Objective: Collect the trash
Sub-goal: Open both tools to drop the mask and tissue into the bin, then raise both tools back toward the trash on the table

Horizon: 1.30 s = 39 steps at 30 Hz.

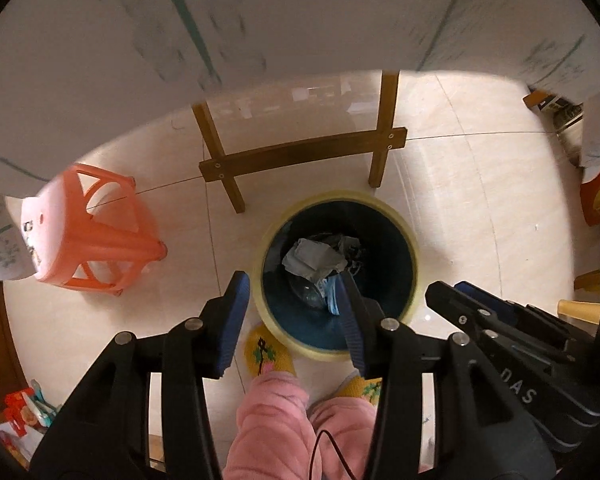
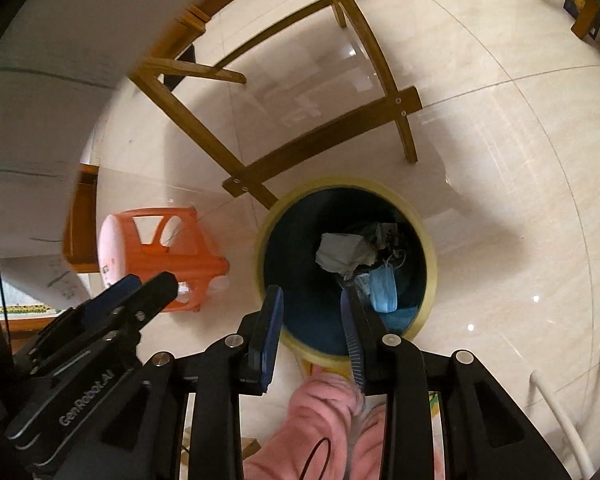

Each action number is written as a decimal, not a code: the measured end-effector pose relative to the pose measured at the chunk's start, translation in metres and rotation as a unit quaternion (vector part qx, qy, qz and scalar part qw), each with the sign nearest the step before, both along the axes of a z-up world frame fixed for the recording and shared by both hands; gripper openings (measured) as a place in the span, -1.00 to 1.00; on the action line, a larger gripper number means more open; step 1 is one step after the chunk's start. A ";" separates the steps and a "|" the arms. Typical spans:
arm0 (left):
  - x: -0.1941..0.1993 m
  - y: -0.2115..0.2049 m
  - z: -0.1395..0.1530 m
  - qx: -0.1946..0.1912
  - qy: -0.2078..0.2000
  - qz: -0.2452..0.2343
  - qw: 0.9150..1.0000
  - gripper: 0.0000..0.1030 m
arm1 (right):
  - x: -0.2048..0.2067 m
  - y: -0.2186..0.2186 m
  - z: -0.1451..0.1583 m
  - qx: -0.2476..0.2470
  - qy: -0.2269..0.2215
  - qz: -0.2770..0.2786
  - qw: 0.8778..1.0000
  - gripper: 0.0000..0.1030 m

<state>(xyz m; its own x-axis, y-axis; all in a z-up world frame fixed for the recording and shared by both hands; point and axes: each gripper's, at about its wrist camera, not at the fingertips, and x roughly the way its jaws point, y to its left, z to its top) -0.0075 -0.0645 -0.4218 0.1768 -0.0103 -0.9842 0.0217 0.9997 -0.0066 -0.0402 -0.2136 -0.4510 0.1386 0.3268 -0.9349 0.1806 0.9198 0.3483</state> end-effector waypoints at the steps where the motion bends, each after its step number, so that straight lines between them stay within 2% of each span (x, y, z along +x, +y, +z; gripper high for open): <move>1: -0.001 0.000 0.010 -0.001 -0.002 0.000 1.000 -0.20 | -0.002 0.000 0.012 0.000 -0.002 0.002 1.000 -0.42; 5: -0.006 -0.001 0.072 -0.002 -0.021 0.001 1.000 -0.20 | -0.005 0.005 0.068 -0.002 -0.016 0.012 1.000 -0.42; 14: -0.022 0.008 0.219 -0.011 -0.070 0.003 0.997 -0.20 | -0.014 0.018 0.215 0.001 -0.064 0.048 0.997 -0.42; 16: -0.028 0.010 0.244 -0.010 -0.083 0.000 0.996 -0.19 | -0.018 0.022 0.251 0.000 -0.083 0.062 0.995 -0.42; 22: -0.047 0.019 0.314 0.003 -0.127 0.002 0.992 -0.10 | -0.027 0.032 0.332 -0.003 -0.136 0.098 0.986 -0.42; 29: -0.060 0.034 0.370 0.015 -0.169 0.016 0.985 -0.10 | -0.032 0.038 0.396 -0.004 -0.189 0.117 0.975 -0.42; 33: -0.059 0.036 0.398 0.027 -0.201 0.017 0.979 -0.08 | -0.031 0.039 0.420 -0.007 -0.216 0.121 0.969 -0.42; 35: -0.057 0.038 0.410 0.030 -0.215 0.019 0.976 0.06 | -0.029 0.038 0.432 -0.008 -0.229 0.121 0.966 -0.42; 39: -0.048 0.045 0.436 0.033 -0.244 0.023 0.969 0.10 | -0.015 0.034 0.454 -0.011 -0.250 0.122 0.961 -0.40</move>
